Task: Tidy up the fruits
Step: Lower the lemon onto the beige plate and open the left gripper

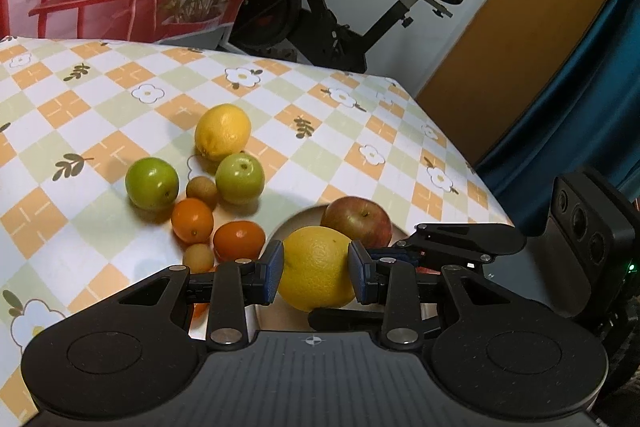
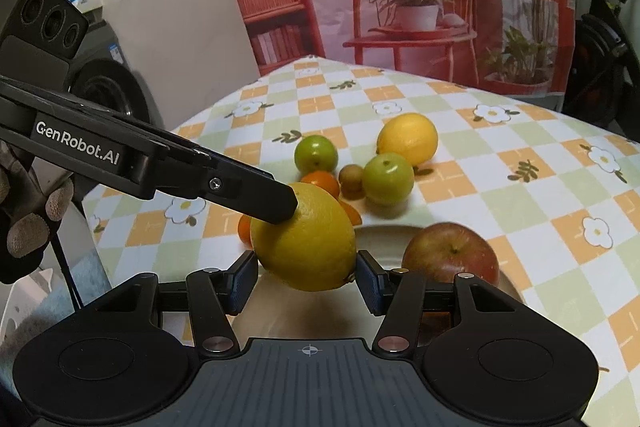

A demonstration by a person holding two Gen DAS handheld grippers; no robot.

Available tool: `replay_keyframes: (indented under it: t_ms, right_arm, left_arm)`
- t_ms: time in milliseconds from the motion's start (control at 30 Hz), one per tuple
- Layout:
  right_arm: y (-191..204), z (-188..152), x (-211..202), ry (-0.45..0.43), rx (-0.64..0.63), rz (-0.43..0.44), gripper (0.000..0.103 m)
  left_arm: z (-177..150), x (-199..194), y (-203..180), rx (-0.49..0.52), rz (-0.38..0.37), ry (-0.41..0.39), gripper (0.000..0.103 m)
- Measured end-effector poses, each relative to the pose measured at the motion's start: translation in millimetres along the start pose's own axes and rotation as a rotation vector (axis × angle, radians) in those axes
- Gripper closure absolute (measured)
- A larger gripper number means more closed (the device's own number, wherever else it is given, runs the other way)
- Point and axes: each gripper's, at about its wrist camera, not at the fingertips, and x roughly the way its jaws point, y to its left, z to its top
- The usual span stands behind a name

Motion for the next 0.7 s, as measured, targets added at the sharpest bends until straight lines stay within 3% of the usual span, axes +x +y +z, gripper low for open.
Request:
replay_keyframes:
  t_ms: [200, 233, 267, 333, 700]
  right_arm:
    - [-5.8, -3.1, 2.3, -0.003, 0.017, -0.011, 0.054]
    - [-6.7, -3.1, 2.1, -0.007, 0.018, -0.013, 0.057]
    - [-7.7, -2.8, 1.9, -0.010, 0.020, -0.012, 0.066]
    - [-7.6, -2.0, 1.0, -0.016, 0.014, -0.006, 0.069]
    - [-6.1, -4.2, -1.3, -0.022, -0.001, -0.031, 0.068]
  left_arm:
    - [-6.5, 13.5, 1.0, 0.014, 0.009, 0.043, 0.067]
    - [-9.0, 15.1, 0.8, 0.014, 0.004, 0.049, 0.067]
    - [-9.7, 16.9, 0.4, 0.015, 0.004, 0.050, 0.067]
    - [-9.2, 18.7, 1.1, 0.009, 0.010, 0.042, 0.067]
    - [-3.8, 19.1, 14.0, -0.040, 0.036, 0.038, 0.068]
